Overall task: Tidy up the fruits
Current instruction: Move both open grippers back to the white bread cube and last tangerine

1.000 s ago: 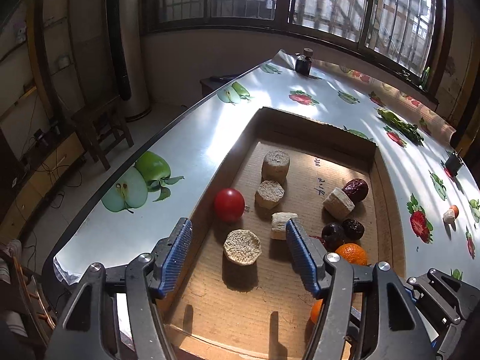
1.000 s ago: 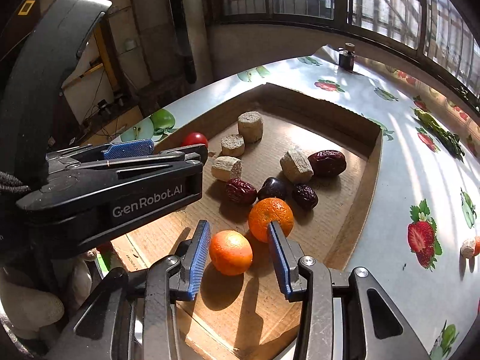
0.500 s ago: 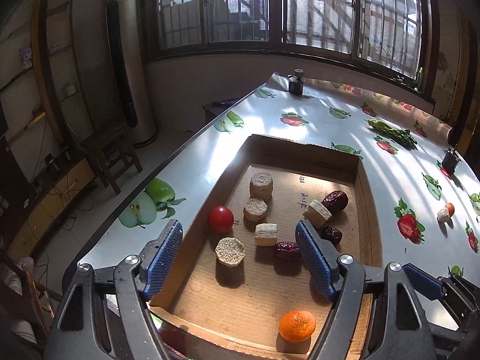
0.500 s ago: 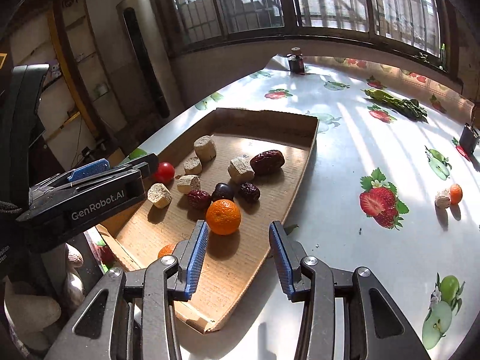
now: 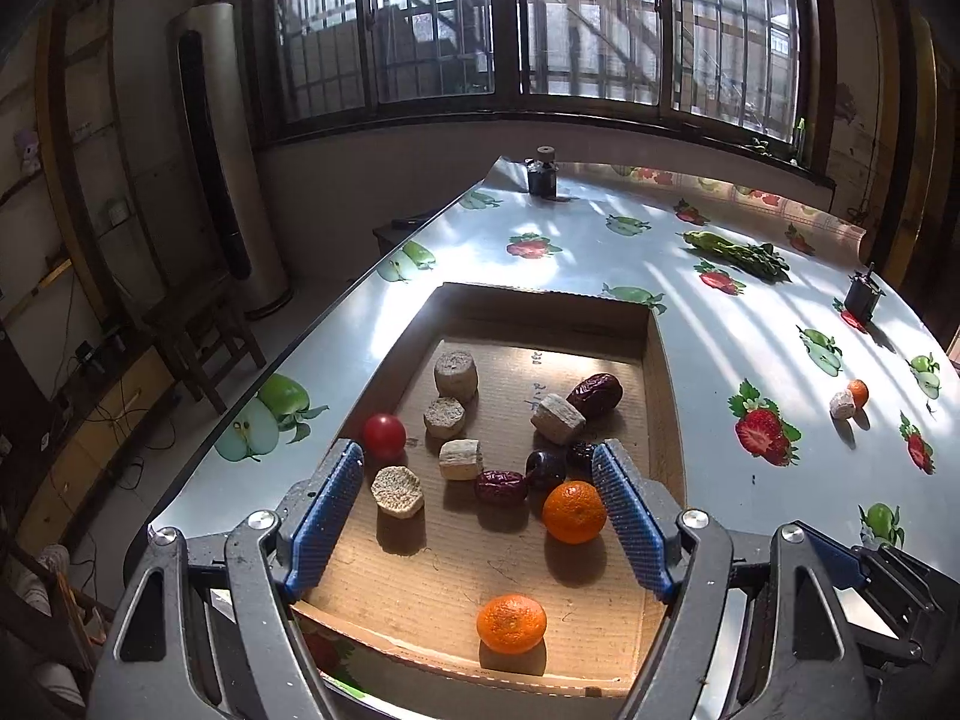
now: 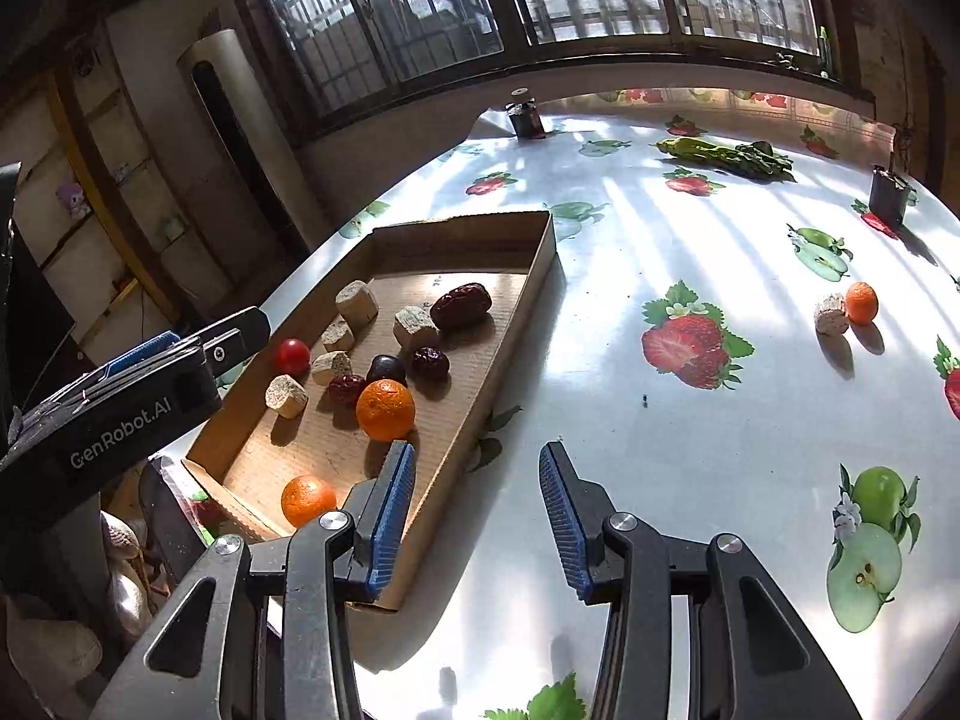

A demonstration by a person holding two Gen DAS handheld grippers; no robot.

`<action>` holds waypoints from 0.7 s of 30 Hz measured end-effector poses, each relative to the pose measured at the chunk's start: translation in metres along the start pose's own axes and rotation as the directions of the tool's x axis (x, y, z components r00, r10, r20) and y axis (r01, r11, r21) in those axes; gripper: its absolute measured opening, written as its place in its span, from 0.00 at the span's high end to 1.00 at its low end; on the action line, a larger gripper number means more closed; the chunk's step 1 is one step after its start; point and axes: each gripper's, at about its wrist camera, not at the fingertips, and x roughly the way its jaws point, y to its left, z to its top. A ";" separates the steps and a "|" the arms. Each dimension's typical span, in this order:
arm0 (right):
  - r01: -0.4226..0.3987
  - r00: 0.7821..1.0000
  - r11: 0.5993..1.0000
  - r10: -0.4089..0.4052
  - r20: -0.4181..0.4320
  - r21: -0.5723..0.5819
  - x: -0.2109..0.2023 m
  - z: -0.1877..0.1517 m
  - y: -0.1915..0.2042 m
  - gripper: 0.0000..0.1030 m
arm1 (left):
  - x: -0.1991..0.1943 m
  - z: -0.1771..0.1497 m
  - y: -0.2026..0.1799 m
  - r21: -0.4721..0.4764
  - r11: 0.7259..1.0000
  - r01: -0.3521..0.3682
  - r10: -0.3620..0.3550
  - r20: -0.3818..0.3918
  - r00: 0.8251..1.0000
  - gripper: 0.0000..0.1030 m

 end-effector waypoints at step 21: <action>0.064 0.997 0.985 -0.071 0.035 0.158 -0.027 0.006 -0.071 0.54 | 0.001 -0.003 -0.023 0.034 0.998 0.060 -0.058 -0.032 0.998 0.24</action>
